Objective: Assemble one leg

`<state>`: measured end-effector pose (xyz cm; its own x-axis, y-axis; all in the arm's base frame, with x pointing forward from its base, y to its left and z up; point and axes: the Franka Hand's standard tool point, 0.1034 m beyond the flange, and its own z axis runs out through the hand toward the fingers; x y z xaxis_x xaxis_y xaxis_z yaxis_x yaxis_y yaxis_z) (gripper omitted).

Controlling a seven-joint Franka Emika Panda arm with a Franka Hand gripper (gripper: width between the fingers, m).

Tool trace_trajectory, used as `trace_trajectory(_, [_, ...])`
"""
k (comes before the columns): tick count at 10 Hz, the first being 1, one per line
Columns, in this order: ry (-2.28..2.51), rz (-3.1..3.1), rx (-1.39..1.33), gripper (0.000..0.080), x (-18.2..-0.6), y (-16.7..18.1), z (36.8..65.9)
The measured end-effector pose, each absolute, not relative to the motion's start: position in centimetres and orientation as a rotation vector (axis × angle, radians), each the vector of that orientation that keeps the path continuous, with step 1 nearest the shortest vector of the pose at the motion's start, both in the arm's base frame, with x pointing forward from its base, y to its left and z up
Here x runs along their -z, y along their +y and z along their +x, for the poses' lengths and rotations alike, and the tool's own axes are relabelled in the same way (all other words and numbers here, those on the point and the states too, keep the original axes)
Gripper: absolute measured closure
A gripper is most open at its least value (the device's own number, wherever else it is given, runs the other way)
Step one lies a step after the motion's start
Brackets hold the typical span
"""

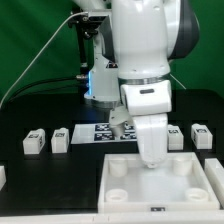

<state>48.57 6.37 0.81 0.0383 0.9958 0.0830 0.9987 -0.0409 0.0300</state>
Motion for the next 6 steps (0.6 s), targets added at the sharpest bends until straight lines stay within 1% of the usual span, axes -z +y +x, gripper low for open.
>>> trace_trajectory(1, [-2.147, -2.238, 0.128, 0.0742, -0.79, 6.82, 48.94])
trace_trajectory(6, [-2.187, -2.203, 0.115, 0.0742, -0.75, 6.73, 49.03])
